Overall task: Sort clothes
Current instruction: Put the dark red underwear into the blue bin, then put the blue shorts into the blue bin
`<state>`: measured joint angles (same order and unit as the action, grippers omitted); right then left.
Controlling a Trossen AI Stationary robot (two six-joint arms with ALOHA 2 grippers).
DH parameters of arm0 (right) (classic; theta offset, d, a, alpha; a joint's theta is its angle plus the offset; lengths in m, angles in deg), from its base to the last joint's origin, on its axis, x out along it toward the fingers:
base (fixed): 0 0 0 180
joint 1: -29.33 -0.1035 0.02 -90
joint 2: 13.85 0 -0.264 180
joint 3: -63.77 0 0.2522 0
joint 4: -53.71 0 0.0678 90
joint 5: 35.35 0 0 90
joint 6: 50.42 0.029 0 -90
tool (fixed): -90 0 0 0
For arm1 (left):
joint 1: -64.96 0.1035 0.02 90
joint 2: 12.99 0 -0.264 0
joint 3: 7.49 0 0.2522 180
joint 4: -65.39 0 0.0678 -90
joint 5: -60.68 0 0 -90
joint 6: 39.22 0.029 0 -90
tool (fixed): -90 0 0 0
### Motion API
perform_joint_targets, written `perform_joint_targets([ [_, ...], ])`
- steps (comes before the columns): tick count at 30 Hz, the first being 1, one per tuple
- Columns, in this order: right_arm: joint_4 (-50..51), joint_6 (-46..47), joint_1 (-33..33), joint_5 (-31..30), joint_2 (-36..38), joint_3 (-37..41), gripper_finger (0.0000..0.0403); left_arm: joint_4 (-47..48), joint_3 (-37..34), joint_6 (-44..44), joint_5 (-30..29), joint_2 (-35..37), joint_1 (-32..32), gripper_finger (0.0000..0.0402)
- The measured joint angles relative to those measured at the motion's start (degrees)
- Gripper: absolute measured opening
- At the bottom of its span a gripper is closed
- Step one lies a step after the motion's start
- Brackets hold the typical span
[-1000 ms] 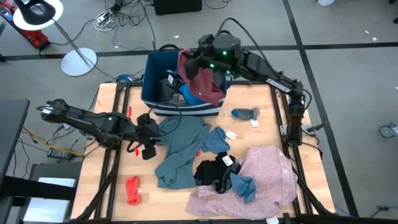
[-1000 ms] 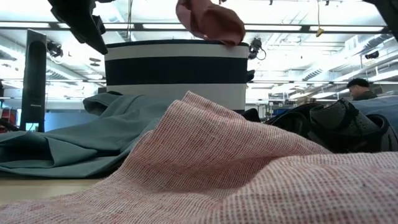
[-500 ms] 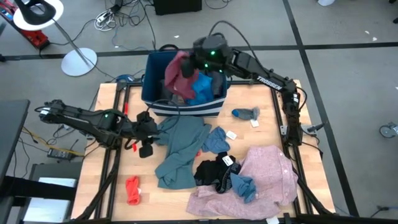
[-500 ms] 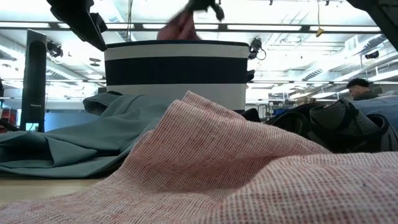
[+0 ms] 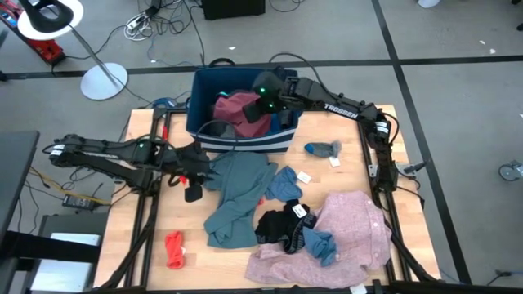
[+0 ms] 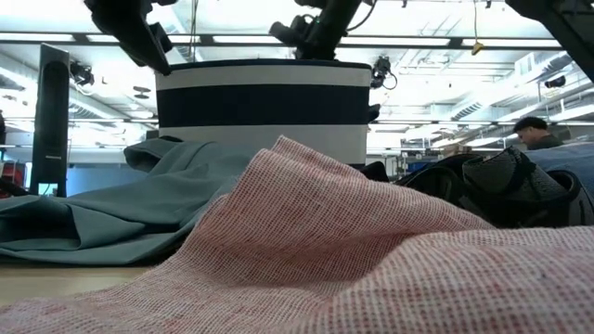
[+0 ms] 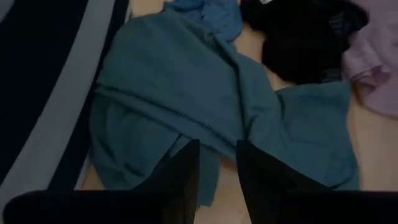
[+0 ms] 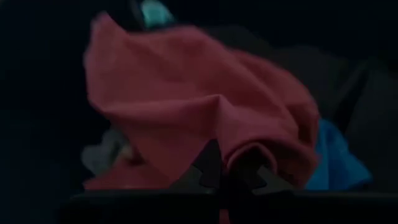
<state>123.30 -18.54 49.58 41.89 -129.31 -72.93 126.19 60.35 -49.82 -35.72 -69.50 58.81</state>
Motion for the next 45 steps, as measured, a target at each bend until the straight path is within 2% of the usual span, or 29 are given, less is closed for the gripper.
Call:
perform_joint_targets([
  [7,-0.9,-1.9,0.1,0.8,0.0,1.3,0.0044,-1.0,0.0,0.2,2.6,0.0,0.9,0.011],
  [19,-0.7,-4.1,-0.2,5.0,2.0,1.3,0.0193,-0.9,0.0,0.3,3.5,0.0,0.9,0.011],
  [23,-0.5,-5.4,-0.3,4.6,5.3,1.3,0.0222,-0.9,0.0,0.1,3.7,0.0,0.9,0.011],
  [29,2.2,-5.1,-0.7,4.4,11.1,1.3,0.0224,-1.7,0.0,-1.1,4.1,0.0,0.7,0.011],
  [34,9.0,-5.1,-3.1,1.3,15.7,1.3,0.0211,-3.4,0.0,-4.8,3.9,0.0,0.7,0.011],
  [40,22.0,-4.6,-9.0,-4.9,19.8,1.3,0.02,-4.3,0.0,-8.8,3.4,-0.1,0.7,0.011],
  [45,31.4,0.0,-15.0,-6.8,21.2,1.3,0.0196,-4.4,0.0,-11.1,3.1,-0.1,0.7,0.011],
])
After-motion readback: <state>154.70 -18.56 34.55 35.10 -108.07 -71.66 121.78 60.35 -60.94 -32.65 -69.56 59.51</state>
